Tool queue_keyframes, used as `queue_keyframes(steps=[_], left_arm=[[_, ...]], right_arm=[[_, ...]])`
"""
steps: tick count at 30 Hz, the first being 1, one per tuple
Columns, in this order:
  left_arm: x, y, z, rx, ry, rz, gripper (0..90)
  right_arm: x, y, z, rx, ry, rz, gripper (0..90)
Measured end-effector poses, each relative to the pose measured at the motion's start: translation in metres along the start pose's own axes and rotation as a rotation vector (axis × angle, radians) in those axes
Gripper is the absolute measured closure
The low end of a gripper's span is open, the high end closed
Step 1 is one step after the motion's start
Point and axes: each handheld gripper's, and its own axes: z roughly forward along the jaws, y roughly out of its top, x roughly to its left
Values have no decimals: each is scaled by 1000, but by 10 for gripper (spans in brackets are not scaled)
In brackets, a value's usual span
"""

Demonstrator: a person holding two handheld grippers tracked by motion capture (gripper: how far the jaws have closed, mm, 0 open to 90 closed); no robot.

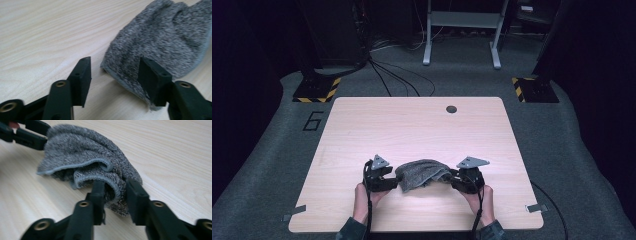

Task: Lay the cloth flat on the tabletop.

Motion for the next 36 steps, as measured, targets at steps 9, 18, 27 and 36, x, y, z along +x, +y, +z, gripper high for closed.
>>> queue_keyframes(steps=[9,18,27,36], left_arm=[[-37,-5,-3,25,-2,140,276],[-42,-23,5,73,4,147,265],[-42,-29,13,112,-4,167,518],[-37,-27,5,34,-36,131,804]], right_arm=[[-7,10,-15,-64,49,31,542],[12,-20,-13,-49,-21,-3,496],[14,-18,3,16,-39,-38,706],[10,-17,3,4,-39,-22,861]])
